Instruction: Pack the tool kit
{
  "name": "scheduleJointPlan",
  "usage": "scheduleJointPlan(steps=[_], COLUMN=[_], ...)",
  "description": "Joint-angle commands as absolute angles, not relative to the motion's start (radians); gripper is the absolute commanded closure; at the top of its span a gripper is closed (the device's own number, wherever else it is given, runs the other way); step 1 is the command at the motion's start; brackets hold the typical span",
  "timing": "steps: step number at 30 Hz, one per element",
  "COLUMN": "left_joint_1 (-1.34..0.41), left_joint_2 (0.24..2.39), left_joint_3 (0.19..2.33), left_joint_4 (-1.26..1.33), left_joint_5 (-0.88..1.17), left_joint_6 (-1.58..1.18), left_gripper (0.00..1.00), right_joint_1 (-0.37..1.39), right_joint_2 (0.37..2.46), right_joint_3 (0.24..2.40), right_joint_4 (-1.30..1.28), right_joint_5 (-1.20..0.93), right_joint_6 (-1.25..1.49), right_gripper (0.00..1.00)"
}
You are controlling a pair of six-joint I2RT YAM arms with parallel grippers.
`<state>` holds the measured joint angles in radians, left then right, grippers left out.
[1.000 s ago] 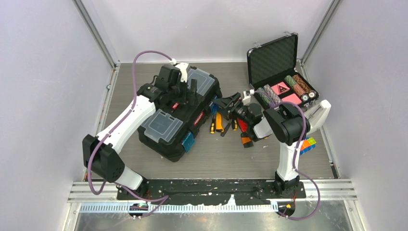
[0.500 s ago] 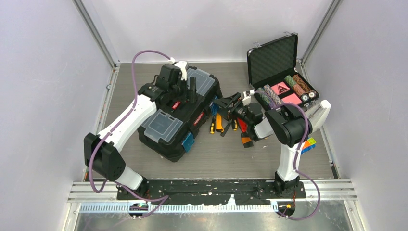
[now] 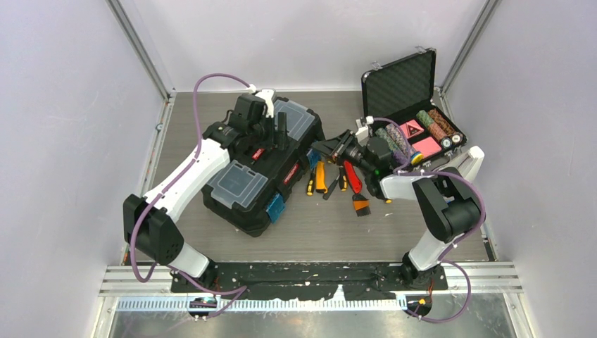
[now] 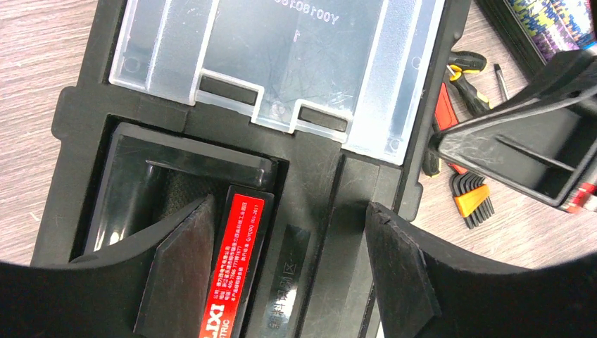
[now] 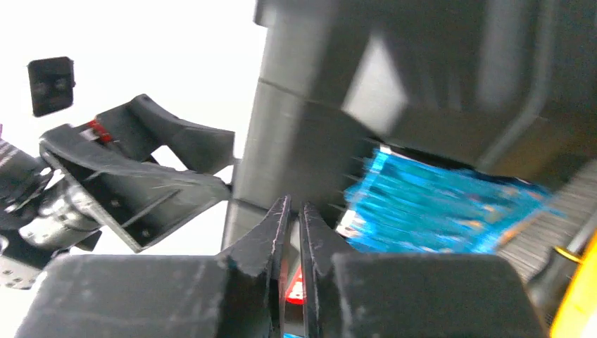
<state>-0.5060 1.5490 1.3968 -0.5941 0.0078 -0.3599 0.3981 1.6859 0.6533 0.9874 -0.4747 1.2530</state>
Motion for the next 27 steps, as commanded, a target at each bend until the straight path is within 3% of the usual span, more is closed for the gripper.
scheduleJointPlan(steps=[1,3,6,9,13,27], left_joint_1=[-0.487,-0.474,-0.446,-0.42,-0.401,-0.391], left_joint_2=[1.7,1.693,1.686,1.688,1.688,1.716], left_joint_3=[1.298,1.298,1.303,1.32,1.334,1.385], left_joint_4=[-0.772,-0.761,-0.749,-0.747,-0.747,-0.736], left_joint_5=[-0.108,-0.085,-0.054,-0.027,-0.005,0.071], left_joint_6=[-0.361,-0.367,-0.374,-0.373,-0.372,-0.383], left_gripper=[0.29,0.28,0.27,0.26,0.26,0.23], right_joint_1=[0.412,0.409,0.392,0.378,0.368,0.369], right_joint_2=[1.638,1.638,1.624,1.63,1.661,1.856], right_joint_3=[0.704,0.69,0.635,0.581,0.518,0.581], right_joint_4=[1.045,1.066,1.069,1.116,1.183,1.357], right_joint_5=[-0.516,-0.522,-0.516,-0.507,-0.495,-0.475], right_joint_6=[1.227,1.233,1.21,1.204,1.198,1.226], right_gripper=[0.86,0.78,0.49,0.29,0.13,0.02])
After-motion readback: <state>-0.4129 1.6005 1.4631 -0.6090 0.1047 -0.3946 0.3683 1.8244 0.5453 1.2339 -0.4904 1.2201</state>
